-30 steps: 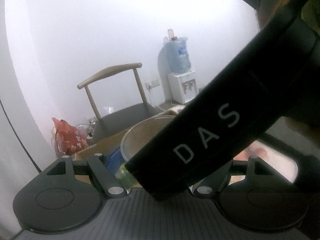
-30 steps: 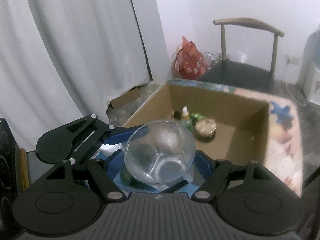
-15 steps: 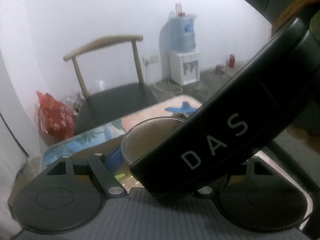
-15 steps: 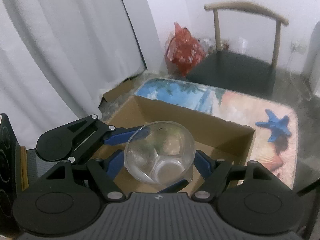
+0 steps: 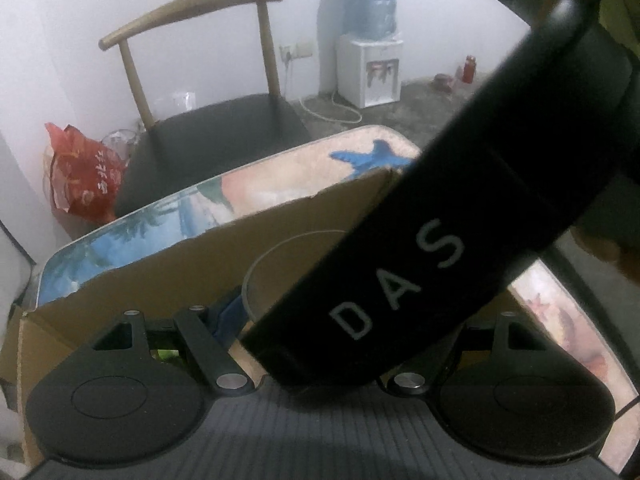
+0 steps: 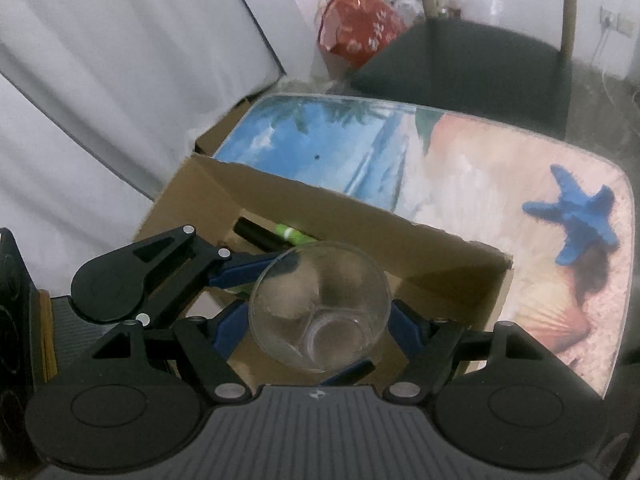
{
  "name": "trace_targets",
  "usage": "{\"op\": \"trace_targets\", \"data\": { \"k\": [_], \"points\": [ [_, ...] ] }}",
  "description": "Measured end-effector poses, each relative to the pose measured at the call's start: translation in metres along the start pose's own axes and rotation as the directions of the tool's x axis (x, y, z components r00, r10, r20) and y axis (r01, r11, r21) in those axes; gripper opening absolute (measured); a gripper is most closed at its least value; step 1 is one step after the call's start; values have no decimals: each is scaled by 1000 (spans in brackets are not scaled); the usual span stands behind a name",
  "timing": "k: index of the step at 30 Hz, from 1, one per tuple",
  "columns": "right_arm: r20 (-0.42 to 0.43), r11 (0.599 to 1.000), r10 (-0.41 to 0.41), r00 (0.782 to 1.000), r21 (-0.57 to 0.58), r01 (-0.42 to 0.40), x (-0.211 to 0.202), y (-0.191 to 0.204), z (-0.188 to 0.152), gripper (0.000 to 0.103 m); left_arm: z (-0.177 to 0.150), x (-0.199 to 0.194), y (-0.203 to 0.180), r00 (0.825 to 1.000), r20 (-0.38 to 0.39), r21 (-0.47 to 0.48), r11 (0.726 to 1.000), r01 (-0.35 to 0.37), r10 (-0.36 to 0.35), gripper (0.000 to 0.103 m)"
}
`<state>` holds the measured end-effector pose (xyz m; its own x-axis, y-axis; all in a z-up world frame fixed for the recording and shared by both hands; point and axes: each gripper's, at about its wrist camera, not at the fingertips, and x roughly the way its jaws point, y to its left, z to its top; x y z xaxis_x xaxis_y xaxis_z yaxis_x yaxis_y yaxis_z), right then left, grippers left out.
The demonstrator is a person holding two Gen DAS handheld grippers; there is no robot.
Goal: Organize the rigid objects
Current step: 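Carry the glass cup over the box and lower it inside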
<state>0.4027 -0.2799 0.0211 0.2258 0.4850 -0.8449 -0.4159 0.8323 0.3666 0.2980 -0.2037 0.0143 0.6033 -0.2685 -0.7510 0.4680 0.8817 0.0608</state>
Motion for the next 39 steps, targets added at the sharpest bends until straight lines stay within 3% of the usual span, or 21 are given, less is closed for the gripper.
{"op": "trace_targets", "data": {
  "k": [10,20,23,27,33,39],
  "points": [
    [-45,1000,-25,999,-11,25,17,-4,11,79,1,17,9,997,-70,0,1000,-23,23,75],
    [-101,988,-148,984,-69,142,34,5,24,78,-1,25,13,987,-157,2,1000,-20,20,78],
    [-113,982,-178,978,-88,168,34,7,28,68,1,22,10,988,-151,14,1000,-16,18,78],
    [-115,980,-186,976,-90,176,29,12,31,67,5,14,7,990,-140,15,1000,-19,21,78],
    [-53,983,-172,984,-79,168,5,20,24,67,4,-15,2,995,-93,12,1000,-26,27,79],
    [88,985,-170,982,-7,171,-44,31,-1,68,1,-56,-7,999,-19,15,999,-32,32,82]
  ]
}}
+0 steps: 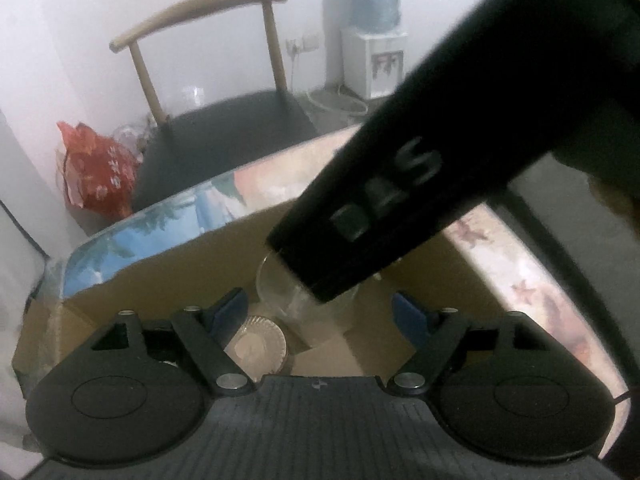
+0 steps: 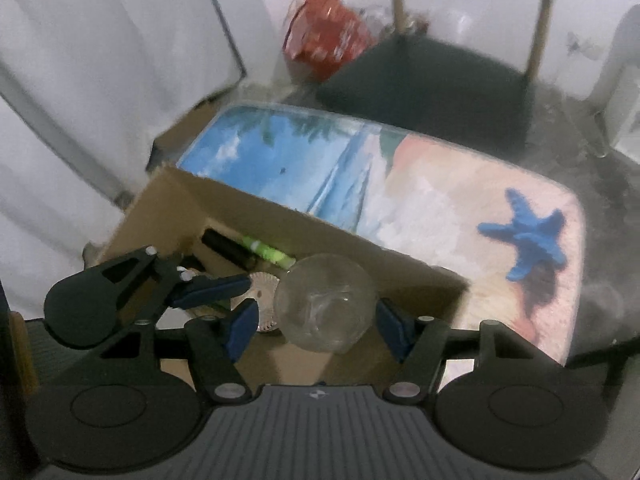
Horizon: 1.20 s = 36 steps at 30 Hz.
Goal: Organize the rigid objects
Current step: 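Carry the glass cup over the box and lower it inside, then open the right gripper and withdraw from the box, then move the right gripper to the dark green ball jar and close on it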
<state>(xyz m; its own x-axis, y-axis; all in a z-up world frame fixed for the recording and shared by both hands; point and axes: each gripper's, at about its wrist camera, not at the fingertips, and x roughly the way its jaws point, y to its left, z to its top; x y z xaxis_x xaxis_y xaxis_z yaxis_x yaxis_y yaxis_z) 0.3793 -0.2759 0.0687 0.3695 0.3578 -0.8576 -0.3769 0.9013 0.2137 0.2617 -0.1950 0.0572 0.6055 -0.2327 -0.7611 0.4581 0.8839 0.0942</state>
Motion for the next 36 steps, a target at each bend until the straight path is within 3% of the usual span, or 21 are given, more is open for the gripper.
{"op": "trace_targets", "data": {
  "k": [6,9,20,25,27,29,32,36],
  "points": [
    [149,996,51,987,67,-61,-54,4,-29,71,-4,-42,-20,998,67,6,1000,-4,4,87],
    [204,994,64,977,79,-82,-76,8,-45,71,-8,-34,-6,995,96,8,1000,-26,25,91],
    [332,980,116,936,114,-161,-120,31,-110,73,-48,-83,-25,984,132,20,993,-120,116,96],
    [418,971,144,897,113,-209,-137,50,-152,78,-91,-114,-12,984,149,-33,995,-92,96,102],
    [456,972,149,878,97,-215,-139,60,-171,87,-114,-122,-1,984,151,-78,994,-83,94,102],
    [481,972,147,864,90,-216,-138,70,-190,88,-134,-128,12,984,150,-127,989,-79,98,103],
    [496,970,163,853,76,-230,-126,84,-213,94,-161,-127,28,984,126,-189,977,-98,123,103],
    [470,968,190,862,55,-244,-99,102,-226,98,-190,-111,44,986,98,-238,965,-112,138,103]
  ]
}}
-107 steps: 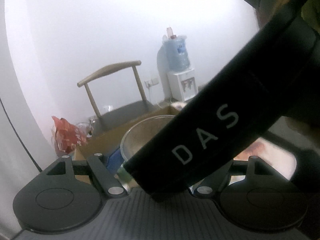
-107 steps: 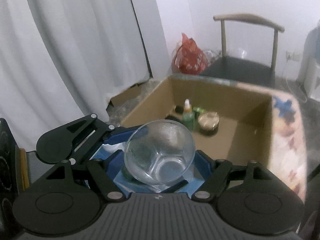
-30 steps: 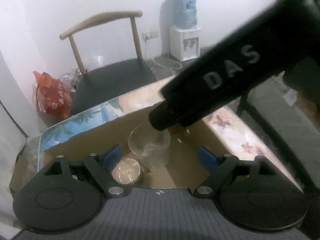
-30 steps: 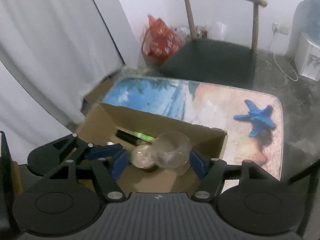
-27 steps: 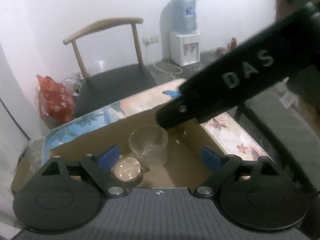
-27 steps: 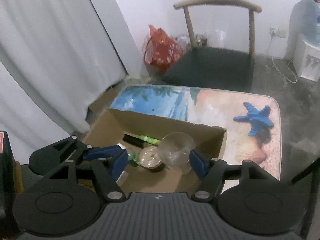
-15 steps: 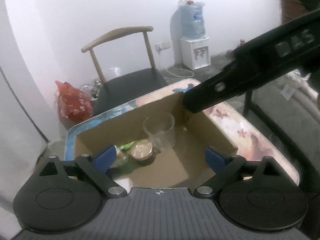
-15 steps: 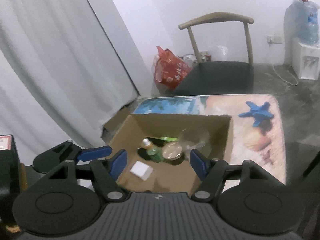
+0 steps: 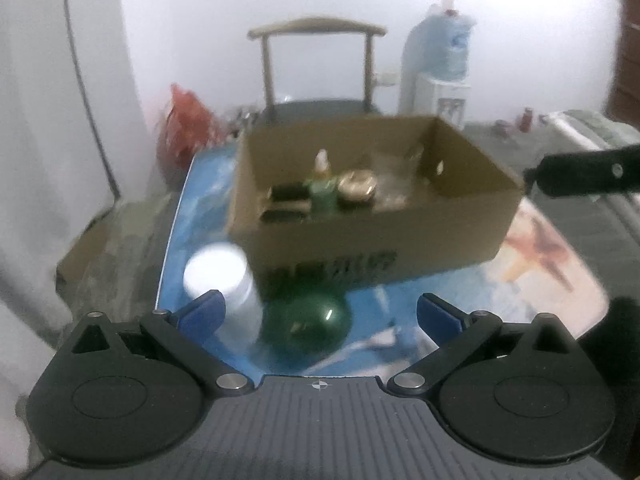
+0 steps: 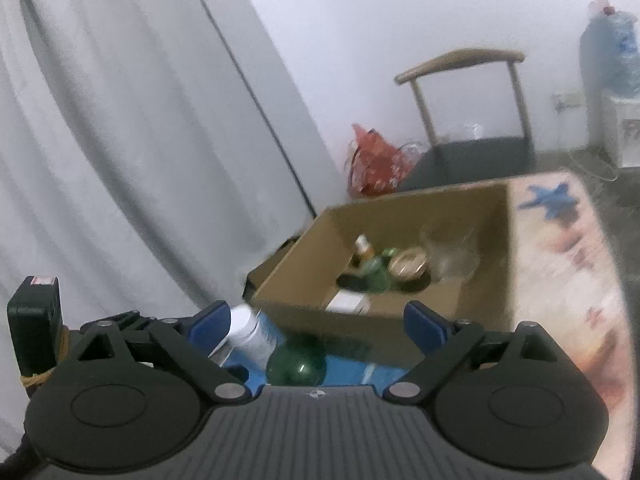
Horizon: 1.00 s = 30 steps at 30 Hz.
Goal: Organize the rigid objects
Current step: 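Move the right gripper to the dark green ball jar and close on it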
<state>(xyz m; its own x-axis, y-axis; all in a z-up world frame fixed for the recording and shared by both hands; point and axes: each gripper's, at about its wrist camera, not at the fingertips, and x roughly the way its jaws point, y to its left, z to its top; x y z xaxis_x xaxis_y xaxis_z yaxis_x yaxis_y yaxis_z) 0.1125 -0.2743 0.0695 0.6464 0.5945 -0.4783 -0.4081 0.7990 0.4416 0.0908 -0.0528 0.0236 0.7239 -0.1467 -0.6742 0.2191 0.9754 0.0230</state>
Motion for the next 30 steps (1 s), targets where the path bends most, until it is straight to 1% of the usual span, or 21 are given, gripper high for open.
{"op": "trace_targets", "data": {
  "k": [2,4,9,10,13,14,15,19,22,23,25,27,30],
  "points": [
    [-49,1000,26,998,1,-26,22,4,-10,99,-9,13,5,1000,-18,-11,1000,-6,6,103],
    [-99,999,46,994,4,-46,46,8,-17,99,-17,31,9,999,-40,1,1000,-16,16,103],
    [-180,997,76,981,14,-75,110,15,-29,98,-31,68,15,995,-92,-3,999,-40,40,103],
    [-193,997,75,978,14,-74,120,15,-33,97,-32,75,15,995,-98,-9,999,-36,35,103],
    [-222,997,72,972,29,-68,147,13,-38,92,-35,86,19,993,-112,-23,999,-22,20,103],
    [-232,997,74,970,42,-66,154,10,-39,88,-36,90,19,993,-119,-21,1000,-18,16,102],
    [-241,996,77,967,55,-66,161,9,-39,85,-37,93,20,992,-123,-20,1000,-16,14,103],
    [-264,994,87,961,86,-67,178,3,-41,81,-37,98,22,992,-129,-26,1000,0,-3,103],
    [-280,993,92,956,93,-69,188,1,-43,75,-37,101,25,991,-131,-33,999,11,-15,102],
    [-288,993,97,953,98,-72,191,1,-44,72,-37,101,25,991,-129,-34,999,11,-15,102],
    [-294,993,97,951,96,-71,194,2,-43,72,-38,101,23,992,-127,-36,999,13,-18,102],
    [-300,994,96,949,87,-73,195,3,-42,68,-39,99,22,992,-126,-41,999,20,-25,102],
    [-311,995,90,946,73,-71,196,5,-41,68,-40,96,19,992,-125,-40,999,10,-15,102]
  ]
}}
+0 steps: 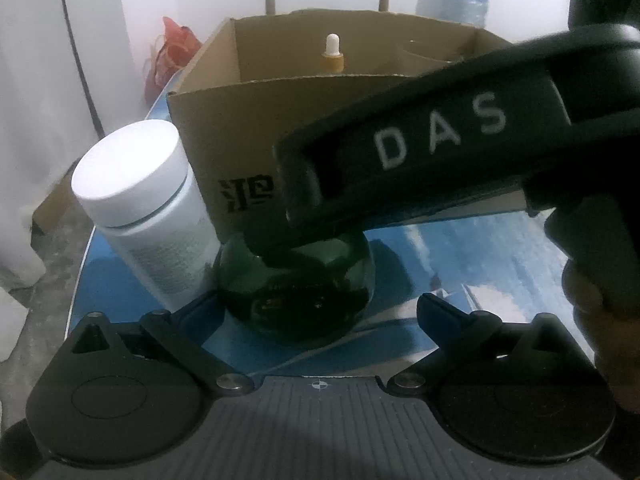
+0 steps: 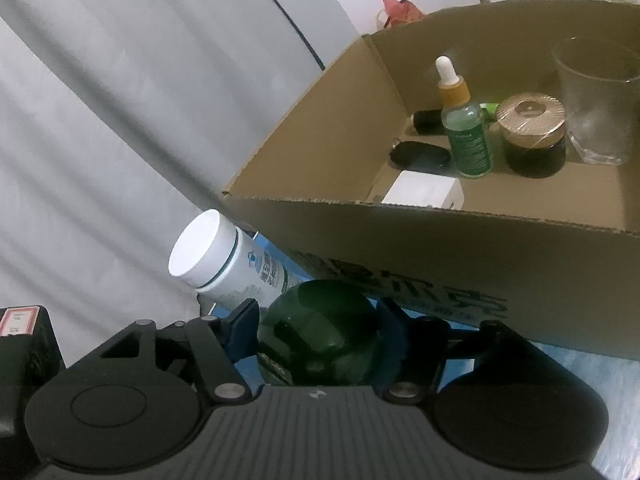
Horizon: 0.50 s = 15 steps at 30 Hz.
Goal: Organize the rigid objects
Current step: 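Move the right gripper to the dark green ball jar and close on it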
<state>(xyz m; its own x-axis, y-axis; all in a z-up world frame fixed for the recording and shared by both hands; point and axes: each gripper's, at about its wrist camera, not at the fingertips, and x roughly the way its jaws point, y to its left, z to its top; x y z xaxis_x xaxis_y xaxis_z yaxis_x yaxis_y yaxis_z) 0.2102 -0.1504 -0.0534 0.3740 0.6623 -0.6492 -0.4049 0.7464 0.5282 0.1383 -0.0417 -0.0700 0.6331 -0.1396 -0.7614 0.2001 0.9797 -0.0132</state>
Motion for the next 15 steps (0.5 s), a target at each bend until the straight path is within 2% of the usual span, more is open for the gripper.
{"op": "trace_targets", "data": {
  "k": [6,15],
  "points": [
    [-23,1000,-21,1000,-10,21,-2,-2,-4,67,-3,-11,-2,1000,-4,-10,1000,27,-27,102],
    [-4,999,-40,999,25,41,-27,-16,-18,67,-17,-26,-25,998,-9,50,997,58,-58,102]
  ]
}}
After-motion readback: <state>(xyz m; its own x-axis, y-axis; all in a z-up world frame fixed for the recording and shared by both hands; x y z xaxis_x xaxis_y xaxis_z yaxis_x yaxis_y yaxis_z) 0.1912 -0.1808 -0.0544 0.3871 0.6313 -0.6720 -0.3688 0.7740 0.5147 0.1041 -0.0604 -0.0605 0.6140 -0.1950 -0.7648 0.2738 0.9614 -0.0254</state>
